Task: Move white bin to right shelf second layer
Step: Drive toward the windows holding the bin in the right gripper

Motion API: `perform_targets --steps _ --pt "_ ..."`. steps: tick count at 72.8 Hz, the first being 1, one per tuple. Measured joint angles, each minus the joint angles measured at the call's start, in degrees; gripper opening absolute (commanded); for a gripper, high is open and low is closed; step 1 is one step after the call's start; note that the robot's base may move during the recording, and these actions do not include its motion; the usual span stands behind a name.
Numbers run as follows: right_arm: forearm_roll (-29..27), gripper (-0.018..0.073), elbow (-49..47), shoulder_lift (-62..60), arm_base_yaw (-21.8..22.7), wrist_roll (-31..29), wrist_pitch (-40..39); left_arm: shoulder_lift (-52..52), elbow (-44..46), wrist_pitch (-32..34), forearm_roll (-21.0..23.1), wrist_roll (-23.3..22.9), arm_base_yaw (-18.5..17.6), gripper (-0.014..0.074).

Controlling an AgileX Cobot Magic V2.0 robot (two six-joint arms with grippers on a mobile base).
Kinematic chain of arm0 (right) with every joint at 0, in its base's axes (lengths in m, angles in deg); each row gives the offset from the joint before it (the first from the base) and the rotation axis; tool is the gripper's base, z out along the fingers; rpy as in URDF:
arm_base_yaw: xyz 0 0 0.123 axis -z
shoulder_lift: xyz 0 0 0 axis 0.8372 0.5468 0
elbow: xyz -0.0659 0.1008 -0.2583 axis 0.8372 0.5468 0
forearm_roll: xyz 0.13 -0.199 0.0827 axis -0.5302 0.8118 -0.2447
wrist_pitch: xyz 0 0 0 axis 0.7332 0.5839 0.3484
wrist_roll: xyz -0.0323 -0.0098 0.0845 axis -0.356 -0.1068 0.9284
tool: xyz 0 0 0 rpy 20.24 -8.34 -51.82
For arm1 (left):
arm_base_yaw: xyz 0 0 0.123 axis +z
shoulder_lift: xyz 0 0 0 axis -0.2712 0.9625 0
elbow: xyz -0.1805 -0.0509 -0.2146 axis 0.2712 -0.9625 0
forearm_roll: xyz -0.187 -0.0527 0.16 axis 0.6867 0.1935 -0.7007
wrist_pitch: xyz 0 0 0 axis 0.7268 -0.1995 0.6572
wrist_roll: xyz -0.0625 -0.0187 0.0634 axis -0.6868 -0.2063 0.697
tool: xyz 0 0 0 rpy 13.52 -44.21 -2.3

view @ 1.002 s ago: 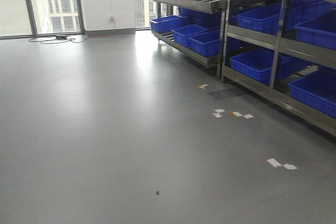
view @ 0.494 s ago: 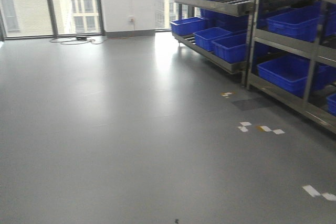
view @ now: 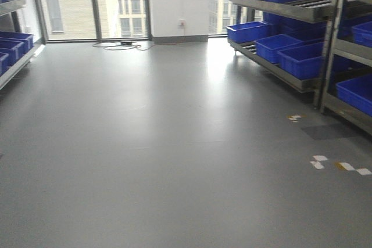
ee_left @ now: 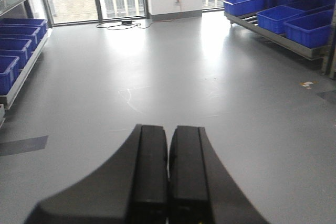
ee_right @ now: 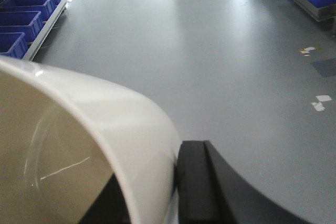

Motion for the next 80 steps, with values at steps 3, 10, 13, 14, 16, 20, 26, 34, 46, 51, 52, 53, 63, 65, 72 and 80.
perform_targets --steps 3,10,13,14,16,20,26,34,46,51,52,53,63,65,72,80 --pt "0.0 0.0055 0.0 0.0 0.0 0.0 0.0 0.0 0.0 0.0 0.0 0.0 0.0 0.0085" --pt "0.0 0.0055 0.0 0.0 0.0 0.0 0.0 0.0 0.0 0.0 0.0 0.0 0.0 0.0085" --pt "0.0 0.0055 0.0 0.0 0.0 0.0 0.0 0.0 0.0 0.0 0.0 0.0 0.0 0.0085" --pt "0.0 0.0055 0.0 0.0 0.0 0.0 0.0 0.0 0.0 0.0 0.0 0.0 0.0 0.0085" --pt "0.0 0.0055 0.0 0.0 0.0 0.0 0.0 0.0 0.0 0.0 0.0 0.0 0.0 0.0085" --pt "0.0 0.0055 0.0 0.0 0.0 0.0 0.0 0.0 0.0 0.0 0.0 0.0 0.0 0.0085" --pt "0.0 0.0055 0.0 0.0 0.0 0.0 0.0 0.0 0.0 0.0 0.0 0.0 0.0 0.0085" --pt "0.0 0.0055 0.0 0.0 0.0 0.0 0.0 0.0 0.0 0.0 0.0 0.0 0.0 0.0085" --pt "0.0 0.0055 0.0 0.0 0.0 0.0 0.0 0.0 0.0 0.0 0.0 0.0 0.0 0.0085" --pt "0.0 0.0055 0.0 0.0 0.0 0.0 0.0 0.0 0.0 0.0 0.0 0.0 0.0 0.0085" --pt "0.0 0.0055 0.0 0.0 0.0 0.0 0.0 0.0 0.0 0.0 0.0 0.0 0.0 0.0085" --pt "0.0 0.0055 0.0 0.0 0.0 0.0 0.0 0.0 0.0 0.0 0.0 0.0 0.0 0.0085" --pt "0.0 0.0055 0.0 0.0 0.0 0.0 0.0 0.0 0.0 0.0 0.0 0.0 0.0 0.0085" --pt "0.0 0.0055 0.0 0.0 0.0 0.0 0.0 0.0 0.0 0.0 0.0 0.0 0.0 0.0085" --pt "0.0 0.0055 0.0 0.0 0.0 0.0 0.0 0.0 0.0 0.0 0.0 0.0 0.0 0.0085" --pt "0.0 0.0055 0.0 0.0 0.0 0.0 0.0 0.0 0.0 0.0 0.0 0.0 0.0 0.0085"
